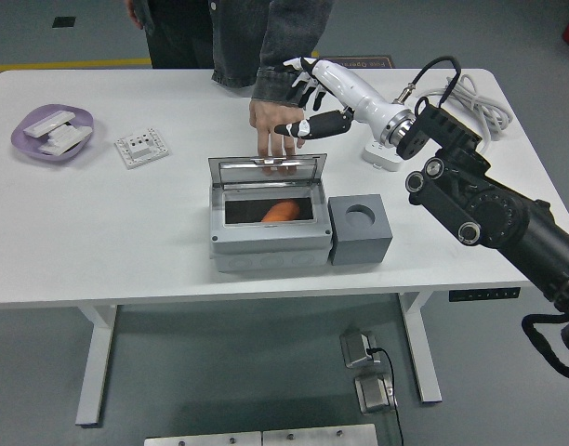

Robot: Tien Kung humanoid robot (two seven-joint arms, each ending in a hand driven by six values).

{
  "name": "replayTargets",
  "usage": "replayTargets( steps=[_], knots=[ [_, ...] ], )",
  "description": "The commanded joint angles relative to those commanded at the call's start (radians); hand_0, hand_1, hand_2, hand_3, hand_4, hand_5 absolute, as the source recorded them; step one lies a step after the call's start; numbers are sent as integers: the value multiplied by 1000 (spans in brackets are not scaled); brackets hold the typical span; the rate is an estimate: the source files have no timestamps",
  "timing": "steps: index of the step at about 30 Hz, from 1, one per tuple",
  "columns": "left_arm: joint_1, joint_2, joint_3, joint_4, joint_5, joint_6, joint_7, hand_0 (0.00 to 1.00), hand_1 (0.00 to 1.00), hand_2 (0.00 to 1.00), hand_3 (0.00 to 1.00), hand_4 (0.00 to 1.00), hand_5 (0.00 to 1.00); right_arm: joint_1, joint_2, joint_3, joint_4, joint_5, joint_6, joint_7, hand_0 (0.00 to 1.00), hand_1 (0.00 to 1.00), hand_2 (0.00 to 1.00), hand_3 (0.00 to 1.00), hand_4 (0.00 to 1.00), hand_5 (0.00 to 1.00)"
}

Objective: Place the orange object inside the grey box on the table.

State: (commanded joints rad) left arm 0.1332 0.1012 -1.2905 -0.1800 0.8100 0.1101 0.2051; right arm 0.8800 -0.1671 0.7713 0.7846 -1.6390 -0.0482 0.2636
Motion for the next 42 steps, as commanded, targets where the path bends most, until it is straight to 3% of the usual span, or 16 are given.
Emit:
replayTargets(
  steps=[5, 19, 36, 42],
  knots=[
    [-1, -2, -1, 0, 1, 0, 1, 665, 681, 641, 674, 631, 172, -27, 2, -28, 10, -18, -5, -8, 406, 473, 572, 806, 953, 349],
    [4, -8, -6, 0, -2, 3, 1, 664, 680, 639, 675, 630, 171, -96, -47, -79, 190, -64, -24, -37, 420, 474, 572, 802, 936, 363],
    [9, -15, -5, 0, -9, 3, -3, 664, 681, 637, 675, 630, 171, -168, -76, -100, 337, -123, -19, -81, 411, 465, 571, 801, 922, 374],
    [10, -16, -6, 0, -8, 3, -4, 664, 681, 637, 675, 630, 171, -185, -74, -101, 359, -139, -13, -96, 411, 465, 571, 801, 922, 374]
  ],
)
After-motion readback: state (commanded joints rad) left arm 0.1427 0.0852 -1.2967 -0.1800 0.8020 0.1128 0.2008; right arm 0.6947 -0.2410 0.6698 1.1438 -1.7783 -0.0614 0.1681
